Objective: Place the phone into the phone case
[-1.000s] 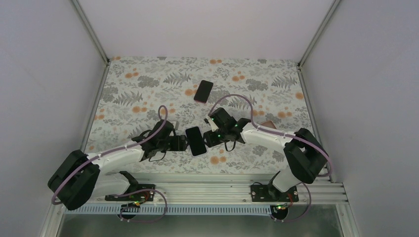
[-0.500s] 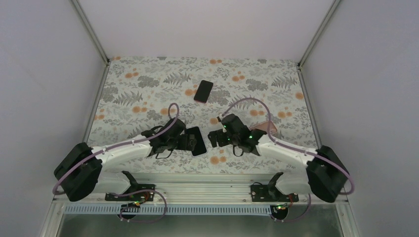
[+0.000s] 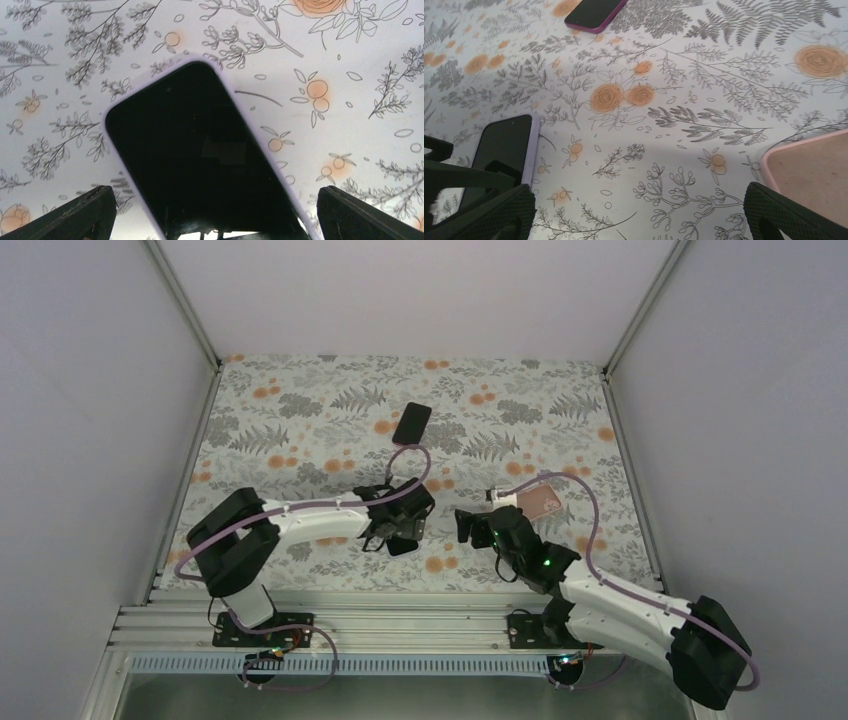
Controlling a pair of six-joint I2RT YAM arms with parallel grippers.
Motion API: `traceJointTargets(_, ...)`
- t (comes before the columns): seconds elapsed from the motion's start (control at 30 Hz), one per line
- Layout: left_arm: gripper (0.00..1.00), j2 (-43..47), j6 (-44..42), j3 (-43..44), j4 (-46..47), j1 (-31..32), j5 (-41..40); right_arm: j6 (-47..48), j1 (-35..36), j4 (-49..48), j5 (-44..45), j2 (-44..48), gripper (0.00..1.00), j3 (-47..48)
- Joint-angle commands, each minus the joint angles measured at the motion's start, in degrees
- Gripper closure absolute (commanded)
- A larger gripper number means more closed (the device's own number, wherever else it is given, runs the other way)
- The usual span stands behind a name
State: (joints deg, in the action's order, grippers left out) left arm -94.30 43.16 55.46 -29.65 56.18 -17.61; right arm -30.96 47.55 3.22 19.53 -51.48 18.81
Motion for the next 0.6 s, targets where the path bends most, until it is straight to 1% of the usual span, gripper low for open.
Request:
traceJointTargets(0.0,0.0,-5.0,0.6,4.7,-4.3,1.5,-5.6,-2.7,-0.2,-3.9,5.3,4.2,0.01,-2.4)
traceJointTargets(0.1,0.0,-7.5,0.4,6.4,-5.4,1.9,-6.3,-2.8,-0.1,-3.3,5.7,6.0,0.01,-2.8)
traceJointTargets(0.2,0.0,-8.3,0.2,6.2,-6.0,1.9,-6.4,-2.7,-0.1,-3.0,5.6,6.9,0.01,-2.9)
traceJointTargets(0.47,0.0,-5.9,1.2,1.8,-6.8,1.8,-6.6,-2.6,-0.1,-3.8,4.6,6.1,0.01,-3.0)
traceJointTargets(0.57,0.0,-4.5,0.9,-0.3,-5.8,1.6,-5.7,-2.6,-0.1,-4.1,4.2,5.5,0.01,-2.9)
